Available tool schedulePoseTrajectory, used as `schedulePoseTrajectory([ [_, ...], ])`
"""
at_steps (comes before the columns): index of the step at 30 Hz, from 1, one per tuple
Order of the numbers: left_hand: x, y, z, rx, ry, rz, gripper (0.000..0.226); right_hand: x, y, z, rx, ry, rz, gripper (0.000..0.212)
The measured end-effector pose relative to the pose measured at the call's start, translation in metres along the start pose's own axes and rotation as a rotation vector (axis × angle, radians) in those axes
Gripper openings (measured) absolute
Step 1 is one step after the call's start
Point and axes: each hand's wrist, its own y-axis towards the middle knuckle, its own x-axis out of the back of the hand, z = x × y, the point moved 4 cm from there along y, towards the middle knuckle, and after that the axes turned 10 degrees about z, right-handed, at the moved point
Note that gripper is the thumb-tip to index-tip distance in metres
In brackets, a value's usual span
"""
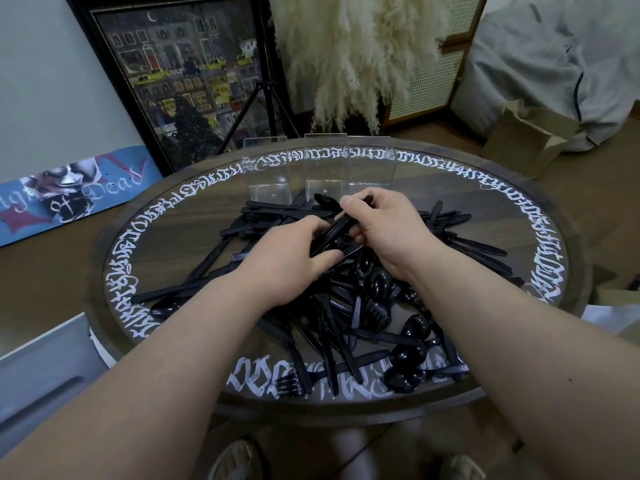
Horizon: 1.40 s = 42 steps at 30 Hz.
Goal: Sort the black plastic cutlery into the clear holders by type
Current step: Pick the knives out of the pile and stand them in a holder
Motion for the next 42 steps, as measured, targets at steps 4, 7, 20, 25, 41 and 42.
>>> schedulePoseTrajectory([
  [4,0.007,-0.003,0.011,0.088,0.174,-0.042,0.031,0.011,0.0,0.001,0.033,0.084,-0.101,0.014],
  [7,0.007,-0.004,0.011,0.075,0.163,-0.087,0.036,0.011,0.001,0.0,0.03,0.13,-0.12,0.017],
  [20,0.015,-0.006,0.013,0.083,0.088,-0.092,0.042,0.012,0.001,-0.004,0.063,0.099,-0.173,0.011],
  [25,0.011,-0.009,0.001,-0.01,0.013,-0.128,0.035,0.006,0.0,-0.003,-0.051,0.47,-0.114,0.015],
  [41,0.105,0.021,0.061,0.126,0.312,-0.295,0.05,-0.006,0.041,0.097,0.231,-0.112,-0.142,0.009],
  [42,0.107,0.029,0.069,0.139,0.354,-0.268,0.051,-0.008,0.051,0.108,0.281,-0.196,-0.173,0.01],
])
